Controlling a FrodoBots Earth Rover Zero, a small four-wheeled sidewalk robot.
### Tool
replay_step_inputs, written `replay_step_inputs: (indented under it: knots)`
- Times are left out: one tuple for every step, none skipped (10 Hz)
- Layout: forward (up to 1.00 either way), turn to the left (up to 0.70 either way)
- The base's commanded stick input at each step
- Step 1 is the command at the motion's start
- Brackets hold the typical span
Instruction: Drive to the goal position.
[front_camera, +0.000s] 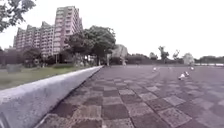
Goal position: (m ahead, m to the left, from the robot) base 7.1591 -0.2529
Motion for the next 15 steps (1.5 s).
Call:
replay_step_inputs:
  knots:
    - [1.00,0.00]
    - [1.00,0.00]
    - [1.00,0.00]
    - [1.00,0.00]
    - [1.00,0.00]
    - [1.00,0.00]
    - [1.00,0.00]
    - [1.00,0.00]
    - [1.00,0.00]
    - [1.00,0.00]
    - [1.00,0.00]
    - [1.00,0.00]
    - [1.00,0.00]
    - [1.00,0.00]
    - [1.00,0.00]
